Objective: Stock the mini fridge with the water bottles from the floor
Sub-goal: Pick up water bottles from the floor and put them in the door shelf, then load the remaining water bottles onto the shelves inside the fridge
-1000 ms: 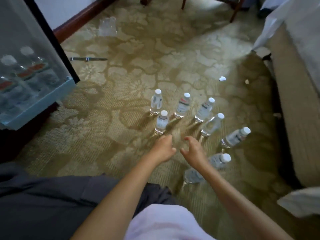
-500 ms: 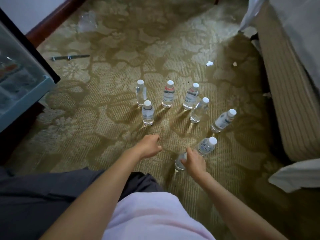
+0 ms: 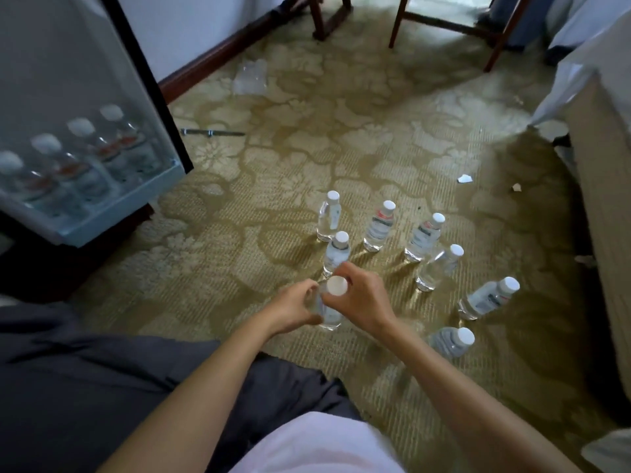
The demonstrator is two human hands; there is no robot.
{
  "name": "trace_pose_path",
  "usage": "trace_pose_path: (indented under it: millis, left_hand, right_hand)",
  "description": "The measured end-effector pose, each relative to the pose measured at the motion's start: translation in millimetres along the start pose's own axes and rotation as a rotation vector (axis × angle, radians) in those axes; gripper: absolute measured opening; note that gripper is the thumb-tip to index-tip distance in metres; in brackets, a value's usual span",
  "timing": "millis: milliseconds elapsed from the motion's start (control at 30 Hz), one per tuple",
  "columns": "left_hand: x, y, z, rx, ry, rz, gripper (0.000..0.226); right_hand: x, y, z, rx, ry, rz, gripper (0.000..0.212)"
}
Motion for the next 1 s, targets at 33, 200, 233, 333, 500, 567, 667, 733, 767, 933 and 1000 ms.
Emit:
trace_pose_path:
  millis: [33,200,233,333,500,567,667,733,767,933,1000]
  left_hand:
    - [1,-11,-5,0.066,-0.013,0.030,0.061]
    - [5,-94,-30,0.181,-0.010,0.255,0.069]
    - [9,-114,-35,0.167,-0.003,0.303,0.069]
    - [26,-173,-44,0.165,0.050,0.492,0.062]
    - [56,-263,-74,0.235,0.050,0.737,0.045]
    - [70,-292,-99,0.378,-0.010,0.830,0.039]
    - [90,-330,-135,0.535,-0.097,0.976,0.038]
    - [104,-356,-152,0.569,-0.119,1.077,0.032]
    - [111,-368,-161,0.589,-0.137,1.124,0.030]
    - [145,-417,-212,0.689,-0.317,1.277,0.029]
    - [158,-433,-241,0.726,-0.382,1.354,0.048]
  right_hand:
    - [-9,5,-16,-0.044,-0.034,-0.003,0.022]
    - [-56,34,-106,-0.170,-0.215,-0.031,0.021]
    - [-65,39,-127,-0.191,-0.263,-0.040,0.021]
    - [-88,51,-189,-0.248,-0.403,-0.096,0.019]
    - [-124,76,-272,-0.445,-0.483,-0.294,0.023]
    - [-134,94,-293,-0.504,-0.494,-0.354,0.020]
    - [-140,138,-316,-0.399,-0.512,-0.497,0.032]
    - [-135,175,-335,-0.264,-0.569,-0.624,0.044]
    - [-131,193,-347,-0.208,-0.607,-0.657,0.050]
    - [-106,273,-420,-0.139,-0.749,-0.548,0.070]
    - [-97,300,-448,-0.098,-0.789,-0.482,0.071]
Point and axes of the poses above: each hand's wrist, its own x-axis away from the middle knuckle, its own y-axis out of the palm, z = x × y, the point moved 3 cm from there along -x, towards the middle knuckle, and after that the axes turned 8 degrees about z, right-handed, at the moved point
